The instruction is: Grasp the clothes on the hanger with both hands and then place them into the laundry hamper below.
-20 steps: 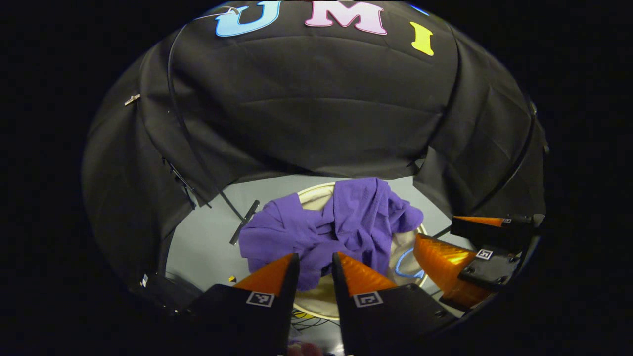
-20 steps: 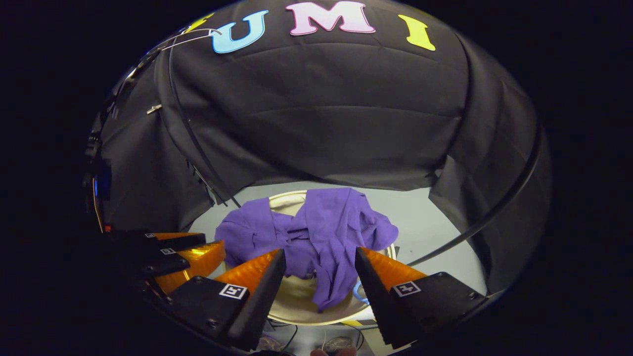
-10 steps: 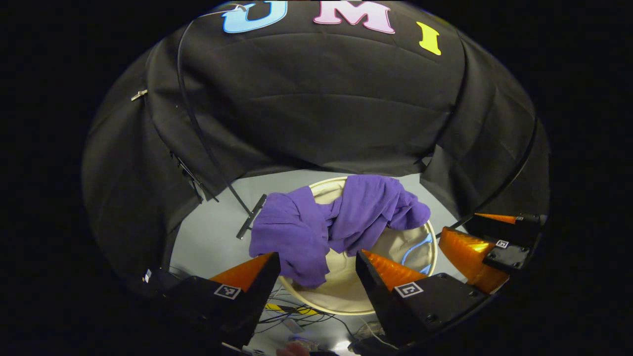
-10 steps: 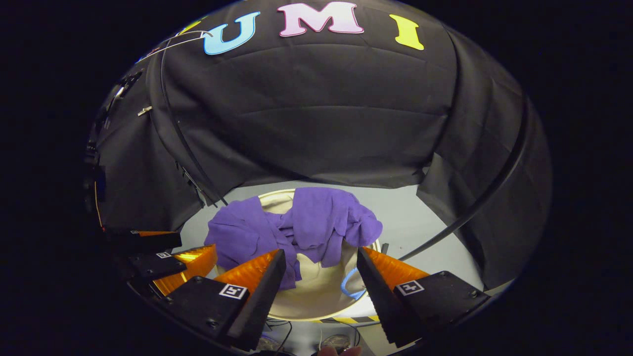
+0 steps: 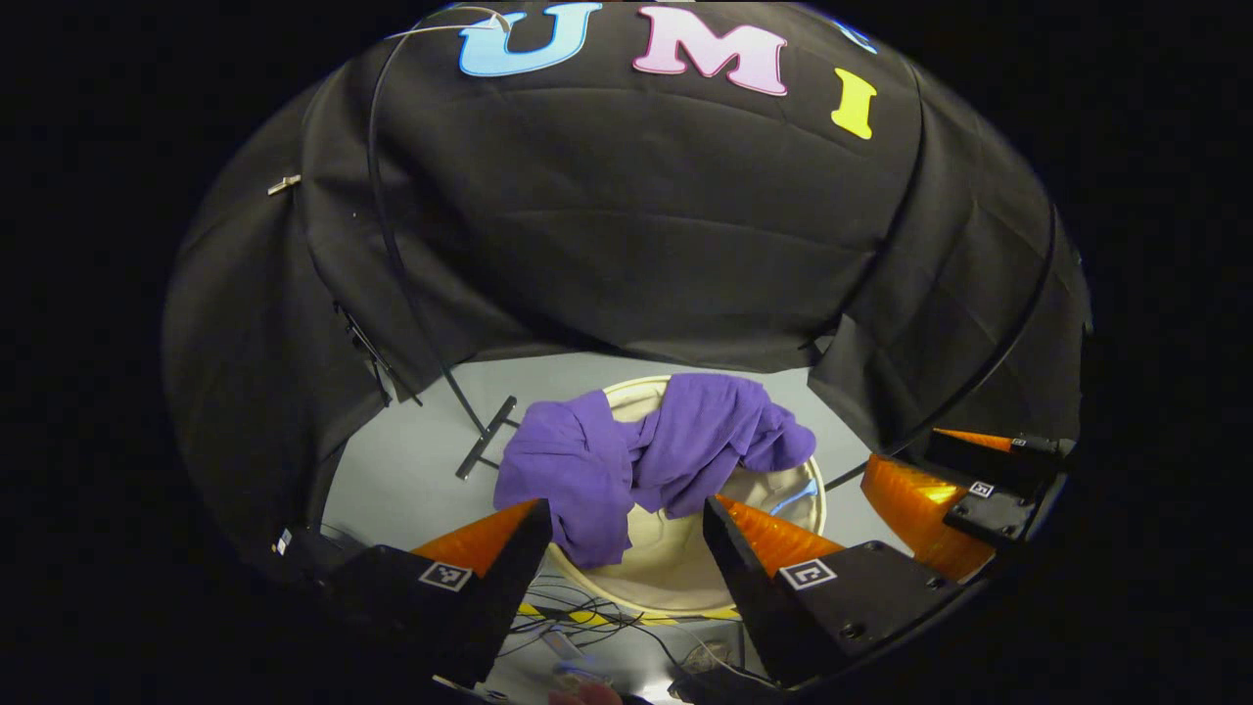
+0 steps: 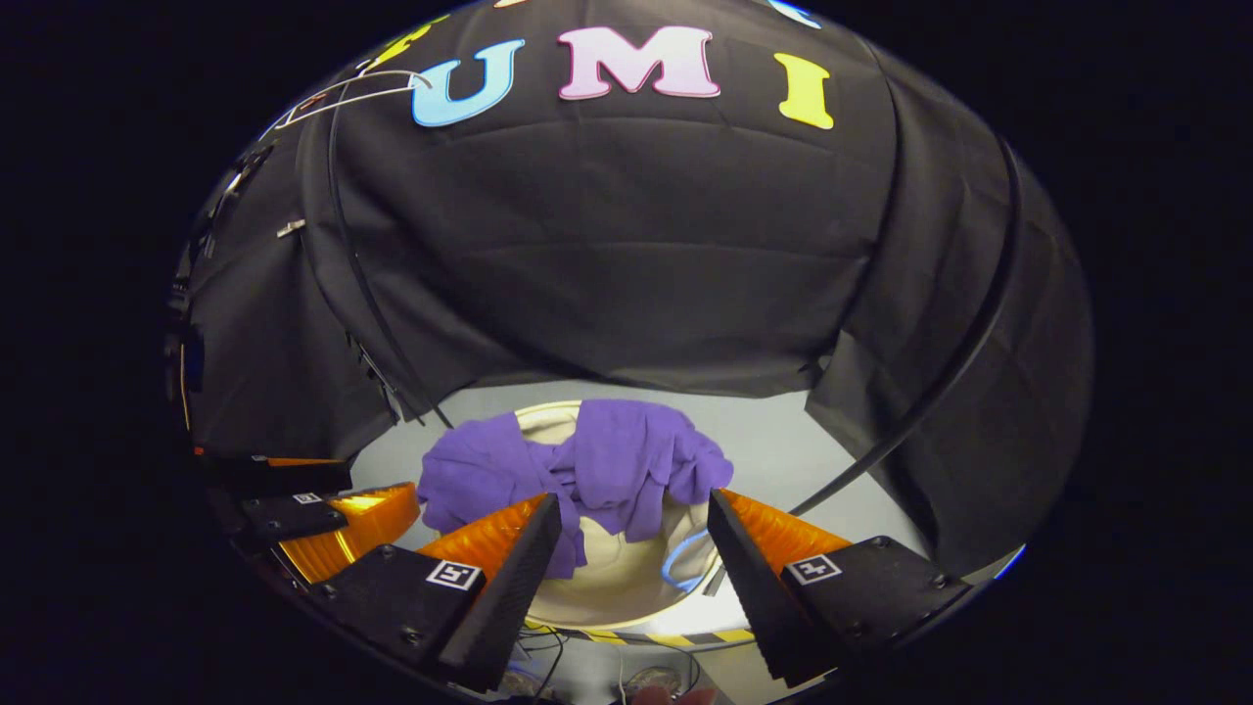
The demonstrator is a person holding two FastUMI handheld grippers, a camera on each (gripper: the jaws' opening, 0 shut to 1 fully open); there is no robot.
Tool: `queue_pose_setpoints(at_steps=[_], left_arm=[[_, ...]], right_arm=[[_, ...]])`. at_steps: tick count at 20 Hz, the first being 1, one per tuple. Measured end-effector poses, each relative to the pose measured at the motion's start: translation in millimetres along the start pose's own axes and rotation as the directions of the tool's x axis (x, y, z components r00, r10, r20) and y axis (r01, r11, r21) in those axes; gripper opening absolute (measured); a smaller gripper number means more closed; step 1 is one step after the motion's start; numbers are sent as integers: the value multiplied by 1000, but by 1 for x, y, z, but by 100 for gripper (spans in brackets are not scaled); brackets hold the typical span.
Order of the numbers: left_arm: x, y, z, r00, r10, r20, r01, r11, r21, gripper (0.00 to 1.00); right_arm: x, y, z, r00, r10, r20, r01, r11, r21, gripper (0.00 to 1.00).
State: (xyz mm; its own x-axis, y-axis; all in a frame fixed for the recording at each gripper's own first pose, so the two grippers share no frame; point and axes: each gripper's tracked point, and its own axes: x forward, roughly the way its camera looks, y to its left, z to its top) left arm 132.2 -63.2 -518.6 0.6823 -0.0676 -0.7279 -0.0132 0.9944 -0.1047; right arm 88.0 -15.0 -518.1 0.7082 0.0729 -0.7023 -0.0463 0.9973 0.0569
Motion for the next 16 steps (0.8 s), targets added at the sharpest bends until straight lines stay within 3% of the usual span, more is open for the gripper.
queue_pose_setpoints(at_steps=[7, 16], left_arm=[[-85, -6, 50, 993, -36, 111, 33, 999, 28, 95], [-192, -6, 99, 969, -86, 233, 72, 995, 70, 95]], right_arm=[[-67, 16, 73, 994, -8, 110, 5, 1000, 20, 96], [-154, 32, 128, 977, -1, 213, 5, 1000, -19, 97]])
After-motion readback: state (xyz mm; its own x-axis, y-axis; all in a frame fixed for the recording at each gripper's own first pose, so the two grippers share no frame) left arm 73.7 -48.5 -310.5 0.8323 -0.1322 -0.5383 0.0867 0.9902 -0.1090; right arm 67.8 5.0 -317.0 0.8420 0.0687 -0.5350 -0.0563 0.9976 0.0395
